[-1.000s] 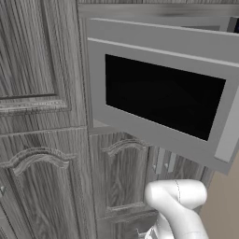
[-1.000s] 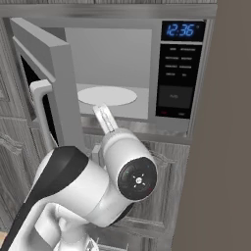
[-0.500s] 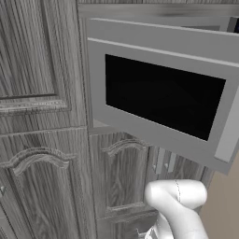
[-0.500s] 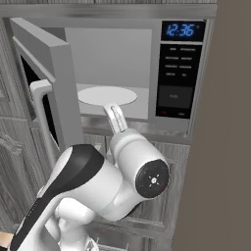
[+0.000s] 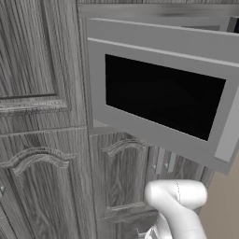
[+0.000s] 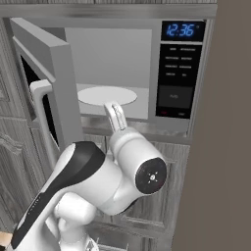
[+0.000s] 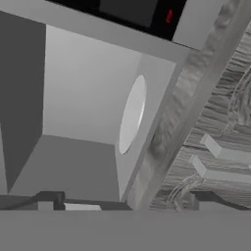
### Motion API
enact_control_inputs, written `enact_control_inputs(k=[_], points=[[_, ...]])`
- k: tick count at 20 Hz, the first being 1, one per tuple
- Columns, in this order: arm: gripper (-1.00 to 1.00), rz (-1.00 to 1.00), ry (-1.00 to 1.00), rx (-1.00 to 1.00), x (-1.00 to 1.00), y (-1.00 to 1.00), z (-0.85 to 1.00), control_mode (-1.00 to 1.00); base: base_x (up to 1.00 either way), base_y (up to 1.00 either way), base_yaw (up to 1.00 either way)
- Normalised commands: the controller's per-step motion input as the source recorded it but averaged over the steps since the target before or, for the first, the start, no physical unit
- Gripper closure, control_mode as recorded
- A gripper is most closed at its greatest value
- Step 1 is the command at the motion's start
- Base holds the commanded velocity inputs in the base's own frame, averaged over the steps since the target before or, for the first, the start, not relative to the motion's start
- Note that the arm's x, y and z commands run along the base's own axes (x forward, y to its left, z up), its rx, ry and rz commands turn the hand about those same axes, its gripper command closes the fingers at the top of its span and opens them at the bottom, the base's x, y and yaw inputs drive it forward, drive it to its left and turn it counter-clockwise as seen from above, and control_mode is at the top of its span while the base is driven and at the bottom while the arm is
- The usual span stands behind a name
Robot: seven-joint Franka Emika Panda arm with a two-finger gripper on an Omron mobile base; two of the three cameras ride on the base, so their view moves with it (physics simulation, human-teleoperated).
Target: Place the sponge inside the microwave to prepare for sanitizing.
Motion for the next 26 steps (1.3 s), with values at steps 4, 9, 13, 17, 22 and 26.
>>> enact_control_inputs(k=[4,9,13,17,22,26], points=[[-1.00,0.05,0.00,0.11,-0.03,0.09,0.00,-1.00,0.00,0.00,0.00],[-1.00,0.07,0.01,0.10,-0.10,0.22,0.00,-1.00,0.00,0.00,0.00],[-1.00,0.11,0.00,0.07,0.00,0.22,0.06,-1.00,0.00,0.00,0.00],[-1.00,0.11,0.00,0.04,-0.01,0.22,0.06,-1.00,0.00,0.00,0.00],[-1.00,0.10,0.00,0.01,-0.30,0.15,0.07,-1.00,0.00,0.00,0.00],[-1.00,0.10,0.00,0.00,-0.35,0.17,0.03,-1.00,0.00,0.00,0.00]])
